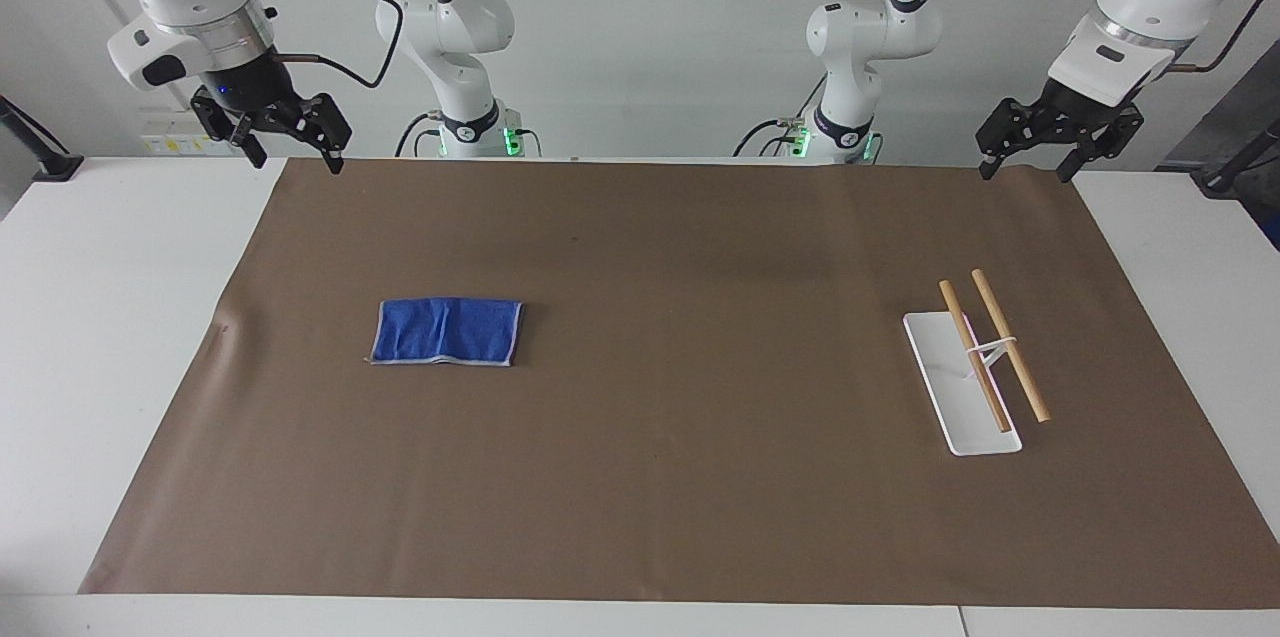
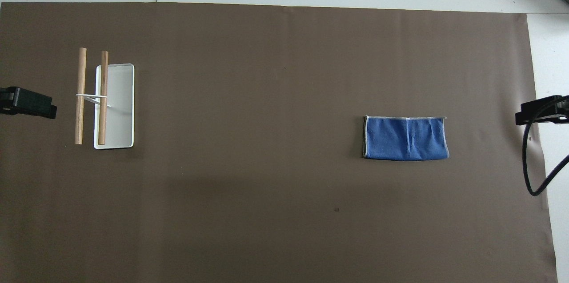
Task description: Right arm passes towel to left arm to hang
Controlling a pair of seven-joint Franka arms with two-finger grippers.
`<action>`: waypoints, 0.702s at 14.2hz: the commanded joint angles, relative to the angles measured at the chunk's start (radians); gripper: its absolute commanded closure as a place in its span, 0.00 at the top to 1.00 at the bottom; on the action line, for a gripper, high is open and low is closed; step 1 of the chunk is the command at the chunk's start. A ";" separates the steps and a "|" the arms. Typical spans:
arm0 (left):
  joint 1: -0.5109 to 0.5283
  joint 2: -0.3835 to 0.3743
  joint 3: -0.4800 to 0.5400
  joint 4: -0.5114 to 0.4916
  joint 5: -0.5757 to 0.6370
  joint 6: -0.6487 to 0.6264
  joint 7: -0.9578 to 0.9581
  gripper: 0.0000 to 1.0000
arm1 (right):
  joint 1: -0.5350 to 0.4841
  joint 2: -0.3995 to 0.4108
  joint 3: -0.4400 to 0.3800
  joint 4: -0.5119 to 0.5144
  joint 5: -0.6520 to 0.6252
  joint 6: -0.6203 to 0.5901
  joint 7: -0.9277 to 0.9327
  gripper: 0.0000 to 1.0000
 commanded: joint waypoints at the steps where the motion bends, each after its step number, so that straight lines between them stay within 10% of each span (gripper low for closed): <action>1: 0.015 -0.033 -0.005 -0.037 -0.016 0.008 0.007 1.00 | -0.002 -0.086 0.003 -0.183 0.005 0.156 -0.007 1.00; 10: 0.015 -0.031 -0.005 -0.037 -0.016 0.008 0.007 1.00 | 0.086 -0.001 0.015 -0.495 0.011 0.540 0.084 1.00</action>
